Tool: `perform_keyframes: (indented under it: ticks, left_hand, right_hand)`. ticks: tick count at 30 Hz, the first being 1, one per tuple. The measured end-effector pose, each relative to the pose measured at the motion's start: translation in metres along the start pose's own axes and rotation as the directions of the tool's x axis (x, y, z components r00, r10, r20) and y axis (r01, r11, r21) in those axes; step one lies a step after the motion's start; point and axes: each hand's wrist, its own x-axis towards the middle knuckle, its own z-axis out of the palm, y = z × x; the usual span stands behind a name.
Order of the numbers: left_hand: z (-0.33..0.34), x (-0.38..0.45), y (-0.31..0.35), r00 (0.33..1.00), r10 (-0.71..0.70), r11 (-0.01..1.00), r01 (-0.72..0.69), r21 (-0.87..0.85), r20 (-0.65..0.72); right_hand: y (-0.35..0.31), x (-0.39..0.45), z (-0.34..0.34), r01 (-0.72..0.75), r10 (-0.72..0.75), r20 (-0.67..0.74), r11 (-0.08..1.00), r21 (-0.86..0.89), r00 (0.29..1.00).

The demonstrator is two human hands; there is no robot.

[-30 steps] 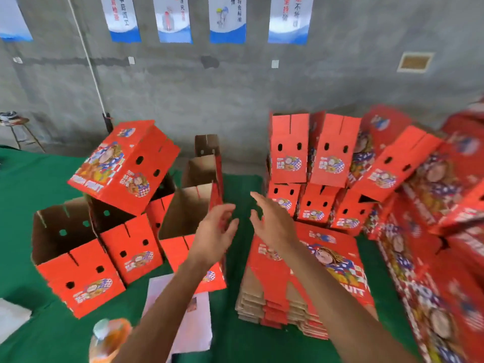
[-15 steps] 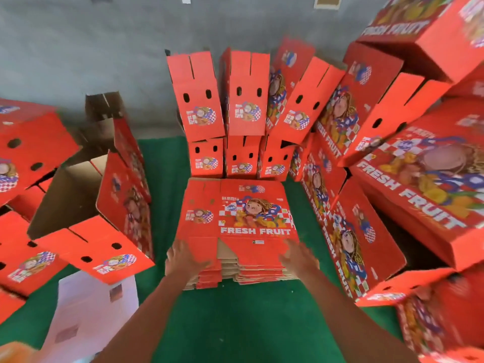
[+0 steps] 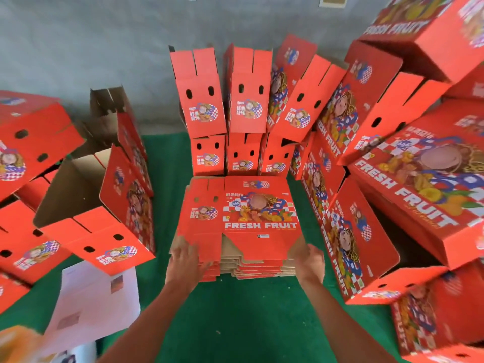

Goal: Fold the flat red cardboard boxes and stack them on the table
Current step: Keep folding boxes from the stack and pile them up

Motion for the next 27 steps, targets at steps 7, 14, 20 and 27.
perform_keyframes:
  ticks: [7,14,20,27]
  left_hand:
    - [-0.028,-0.029,0.009,0.962,0.086,0.993,-0.103,-0.054,-0.258]
    - [-0.137,-0.054,0.023,0.856,-0.047,0.893,-0.195,-0.406,-0.514]
    - [-0.210,-0.095,0.030,0.814,-0.030,0.817,-0.314,-0.483,-0.580]
    - [-0.240,-0.121,0.014,0.856,-0.217,0.666,-0.221,-0.712,-0.469]
  right_hand:
    - [-0.030,-0.025,-0.031,0.014,-0.011,-0.009,0.872,0.490,1.000]
    - [-0.089,-0.052,-0.113,0.386,-0.319,-0.216,0.758,0.527,0.923]
    - [-0.149,-0.082,-0.173,0.544,-0.550,-0.203,0.574,0.612,0.810]
    - [-0.145,-0.092,-0.199,0.528,-0.627,0.074,0.708,0.469,0.776]
